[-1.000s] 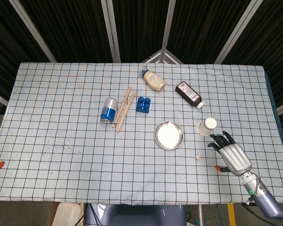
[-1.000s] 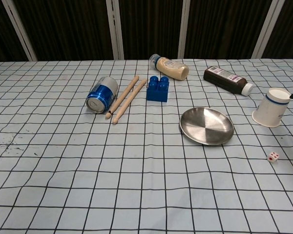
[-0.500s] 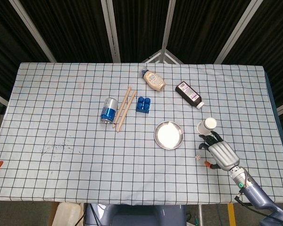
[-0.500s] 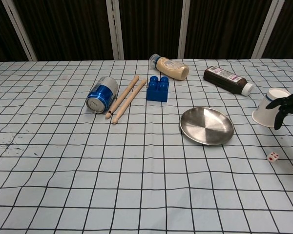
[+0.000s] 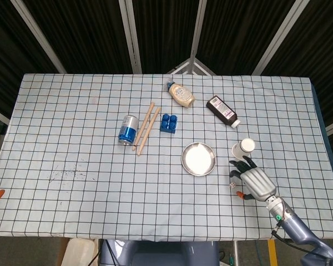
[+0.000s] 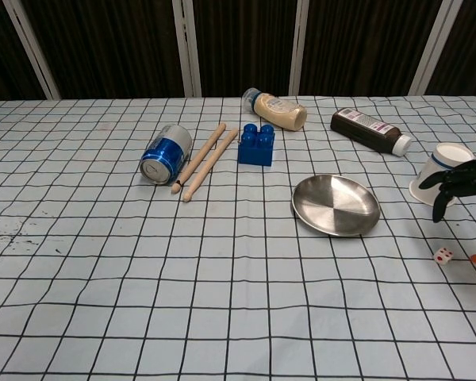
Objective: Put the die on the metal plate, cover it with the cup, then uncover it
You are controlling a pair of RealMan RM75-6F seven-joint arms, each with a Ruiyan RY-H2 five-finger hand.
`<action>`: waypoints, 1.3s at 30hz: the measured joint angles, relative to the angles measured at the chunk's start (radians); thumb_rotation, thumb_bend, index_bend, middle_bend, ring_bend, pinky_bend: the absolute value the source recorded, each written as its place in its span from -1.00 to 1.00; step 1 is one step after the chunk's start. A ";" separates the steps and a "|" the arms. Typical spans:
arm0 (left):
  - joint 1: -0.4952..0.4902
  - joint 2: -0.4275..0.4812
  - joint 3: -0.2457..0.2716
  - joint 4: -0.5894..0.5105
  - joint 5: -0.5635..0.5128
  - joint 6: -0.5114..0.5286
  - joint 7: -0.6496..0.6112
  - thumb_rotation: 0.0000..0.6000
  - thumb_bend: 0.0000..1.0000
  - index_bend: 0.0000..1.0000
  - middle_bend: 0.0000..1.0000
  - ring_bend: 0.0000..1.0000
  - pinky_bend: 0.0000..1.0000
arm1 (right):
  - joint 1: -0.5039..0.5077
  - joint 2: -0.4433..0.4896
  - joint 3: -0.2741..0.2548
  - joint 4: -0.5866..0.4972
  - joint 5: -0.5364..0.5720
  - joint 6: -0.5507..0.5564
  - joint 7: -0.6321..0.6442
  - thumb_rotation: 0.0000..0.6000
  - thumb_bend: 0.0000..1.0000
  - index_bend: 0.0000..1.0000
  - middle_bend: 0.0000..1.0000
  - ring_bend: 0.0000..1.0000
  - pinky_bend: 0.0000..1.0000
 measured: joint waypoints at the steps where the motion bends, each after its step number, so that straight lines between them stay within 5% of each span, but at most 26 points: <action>1: 0.000 0.000 0.000 0.000 -0.002 0.000 0.002 1.00 -0.74 -0.75 -1.00 -1.00 -0.87 | 0.002 -0.003 0.000 0.004 0.001 -0.002 0.001 1.00 -0.47 -0.24 -0.74 -0.67 -0.93; 39: -0.011 -0.020 -0.003 0.000 -0.024 -0.020 0.060 1.00 -0.74 -0.75 -1.00 -1.00 -0.87 | 0.047 -0.112 -0.028 0.174 0.012 -0.016 0.084 1.00 -0.47 -0.06 -0.71 -0.63 -0.93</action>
